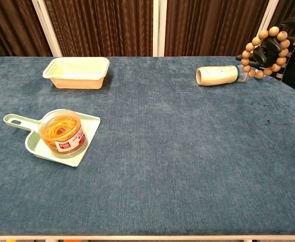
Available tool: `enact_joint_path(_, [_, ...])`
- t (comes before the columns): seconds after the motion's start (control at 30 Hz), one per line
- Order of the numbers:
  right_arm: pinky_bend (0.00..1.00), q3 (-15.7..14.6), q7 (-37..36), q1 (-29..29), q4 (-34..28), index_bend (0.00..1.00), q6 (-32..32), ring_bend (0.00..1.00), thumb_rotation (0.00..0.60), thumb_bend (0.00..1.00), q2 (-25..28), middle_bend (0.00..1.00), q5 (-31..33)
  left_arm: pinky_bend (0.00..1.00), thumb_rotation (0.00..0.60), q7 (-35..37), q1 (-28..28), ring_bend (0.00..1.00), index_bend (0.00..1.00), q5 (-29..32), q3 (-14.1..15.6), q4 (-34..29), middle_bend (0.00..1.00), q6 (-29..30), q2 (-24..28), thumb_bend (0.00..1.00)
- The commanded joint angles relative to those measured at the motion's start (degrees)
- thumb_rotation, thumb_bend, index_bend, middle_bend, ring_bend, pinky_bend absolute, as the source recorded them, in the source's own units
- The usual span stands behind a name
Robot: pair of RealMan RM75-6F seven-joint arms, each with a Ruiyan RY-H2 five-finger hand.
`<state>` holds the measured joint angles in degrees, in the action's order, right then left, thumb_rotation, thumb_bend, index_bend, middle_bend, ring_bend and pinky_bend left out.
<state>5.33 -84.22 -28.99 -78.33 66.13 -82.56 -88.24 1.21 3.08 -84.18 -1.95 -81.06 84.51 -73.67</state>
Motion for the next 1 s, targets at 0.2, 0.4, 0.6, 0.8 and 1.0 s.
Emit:
enact_joint_path(0.2, [0.00,0.3,-0.5,0.1,-0.4,0.76,0.2,0.30,0.252,0.47,0.2,0.67,0.6,0.02,0.600,-0.4,0.0,0.08,0.16,0.1,0.0,-0.4,0.16,0.0,0.2,0.00])
enact_joint_path(0.4, [0.00,0.4,-0.8,0.3,-0.7,0.77,0.6,0.30,0.262,0.58,0.5,0.67,0.6,0.02,0.600,-0.4,0.1,0.08,0.16,0.1,0.0,-0.4,0.16,0.0,0.1,0.00])
enact_joint_path(0.6, [0.00,0.3,-0.4,0.4,-1.0,0.77,1.1,0.30,0.260,0.72,0.7,0.67,0.4,0.02,0.600,-0.5,0.1,0.08,0.16,-0.1,0.0,-0.5,0.16,0.2,0.2,0.00])
enact_joint_path(0.8, [0.00,0.3,0.8,0.5,-1.0,0.77,1.2,0.30,0.254,0.86,0.8,0.67,0.2,0.02,0.600,-0.4,0.1,0.08,0.16,-0.2,0.1,-0.5,0.16,0.3,0.3,0.00])
enact_joint_path(1.0, [0.00,0.7,1.1,-0.1,-0.7,0.67,0.4,0.25,0.252,0.97,0.6,0.61,0.9,0.02,0.600,-0.4,0.0,0.08,0.16,0.0,0.1,-0.6,0.16,0.1,0.3,0.00])
